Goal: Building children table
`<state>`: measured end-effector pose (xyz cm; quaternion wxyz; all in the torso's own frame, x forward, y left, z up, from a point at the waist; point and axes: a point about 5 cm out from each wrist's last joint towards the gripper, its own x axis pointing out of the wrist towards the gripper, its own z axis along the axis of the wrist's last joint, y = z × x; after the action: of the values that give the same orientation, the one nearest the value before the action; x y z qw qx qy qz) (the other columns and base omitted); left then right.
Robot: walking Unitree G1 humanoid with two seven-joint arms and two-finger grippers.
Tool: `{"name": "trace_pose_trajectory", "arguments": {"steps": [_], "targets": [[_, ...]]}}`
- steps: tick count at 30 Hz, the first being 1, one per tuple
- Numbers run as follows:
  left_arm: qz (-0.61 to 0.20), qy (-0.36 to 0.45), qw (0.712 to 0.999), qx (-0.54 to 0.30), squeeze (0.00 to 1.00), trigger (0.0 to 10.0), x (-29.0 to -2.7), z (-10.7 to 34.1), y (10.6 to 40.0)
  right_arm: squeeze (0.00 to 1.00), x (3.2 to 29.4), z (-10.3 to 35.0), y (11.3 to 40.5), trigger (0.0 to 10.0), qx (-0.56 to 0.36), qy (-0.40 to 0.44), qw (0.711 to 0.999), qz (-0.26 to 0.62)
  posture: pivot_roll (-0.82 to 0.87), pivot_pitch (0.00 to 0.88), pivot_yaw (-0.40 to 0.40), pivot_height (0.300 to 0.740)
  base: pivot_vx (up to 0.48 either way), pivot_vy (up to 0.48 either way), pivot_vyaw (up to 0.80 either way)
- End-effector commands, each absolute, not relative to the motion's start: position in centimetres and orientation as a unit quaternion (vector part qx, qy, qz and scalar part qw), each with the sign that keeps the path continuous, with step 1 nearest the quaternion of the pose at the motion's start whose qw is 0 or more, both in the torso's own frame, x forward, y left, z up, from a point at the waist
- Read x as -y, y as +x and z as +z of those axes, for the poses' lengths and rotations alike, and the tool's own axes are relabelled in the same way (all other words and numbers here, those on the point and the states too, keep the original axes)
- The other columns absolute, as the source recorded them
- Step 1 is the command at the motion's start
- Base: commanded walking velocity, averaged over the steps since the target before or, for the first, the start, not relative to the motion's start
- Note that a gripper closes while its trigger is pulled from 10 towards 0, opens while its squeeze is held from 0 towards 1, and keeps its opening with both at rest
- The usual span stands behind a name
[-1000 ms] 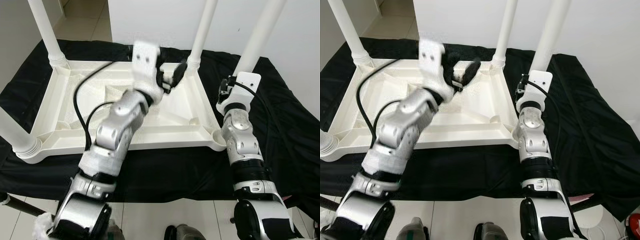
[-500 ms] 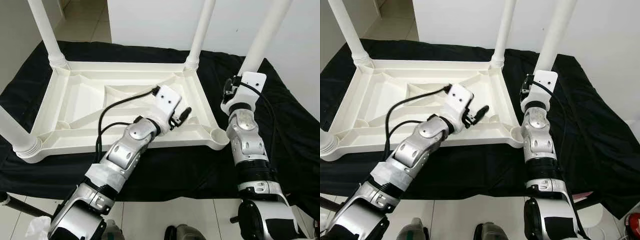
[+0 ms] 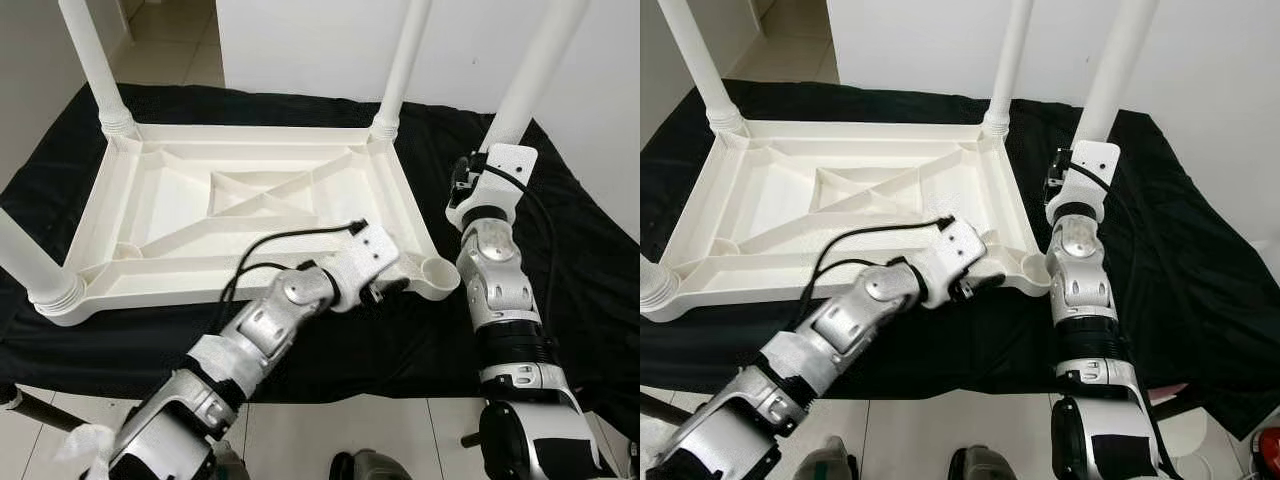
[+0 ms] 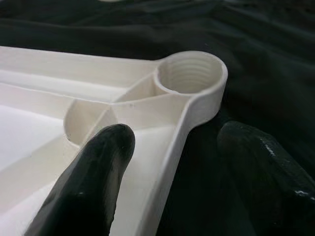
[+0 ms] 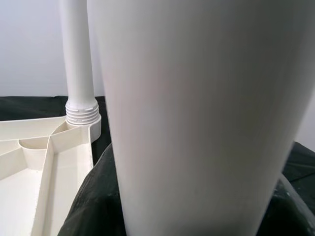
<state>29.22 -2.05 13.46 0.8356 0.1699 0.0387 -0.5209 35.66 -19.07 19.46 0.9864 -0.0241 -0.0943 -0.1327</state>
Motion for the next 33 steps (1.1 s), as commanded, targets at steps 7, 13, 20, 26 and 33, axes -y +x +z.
{"name": "trace_pose_trajectory", "arguments": {"steps": [7,13,20,26,33], "targets": [[-0.515,0.195,0.831,-0.081,0.00,10.0,2.3,12.0,29.7,0.00,19.3,19.6,35.5,10.0,0.099,-0.025,0.985,-0.139,0.06,0.000,-0.051,0.740,0.000,0.000,0.00],[-0.482,0.203,0.846,-0.101,0.00,10.0,2.2,11.7,30.8,0.00,19.3,19.6,35.5,10.0,0.098,-0.024,0.985,-0.142,0.05,0.000,-0.042,0.740,0.000,0.000,0.00],[-0.462,0.207,0.856,-0.105,0.00,10.0,2.1,12.0,31.9,0.00,19.4,19.5,35.4,10.0,0.097,-0.024,0.984,-0.146,0.05,0.000,-0.040,0.740,0.000,0.000,0.00],[-0.471,0.206,0.852,-0.096,0.00,0.0,1.9,12.7,32.7,0.00,19.4,19.5,35.4,10.0,0.097,-0.025,0.984,-0.149,0.04,0.000,-0.028,0.740,0.000,0.000,0.00],[-0.490,0.224,0.837,-0.094,0.00,0.0,1.4,12.5,32.8,0.00,19.7,19.4,35.2,10.0,0.096,-0.026,0.983,-0.155,0.03,0.000,-0.022,0.740,0.000,0.000,0.00]]}}
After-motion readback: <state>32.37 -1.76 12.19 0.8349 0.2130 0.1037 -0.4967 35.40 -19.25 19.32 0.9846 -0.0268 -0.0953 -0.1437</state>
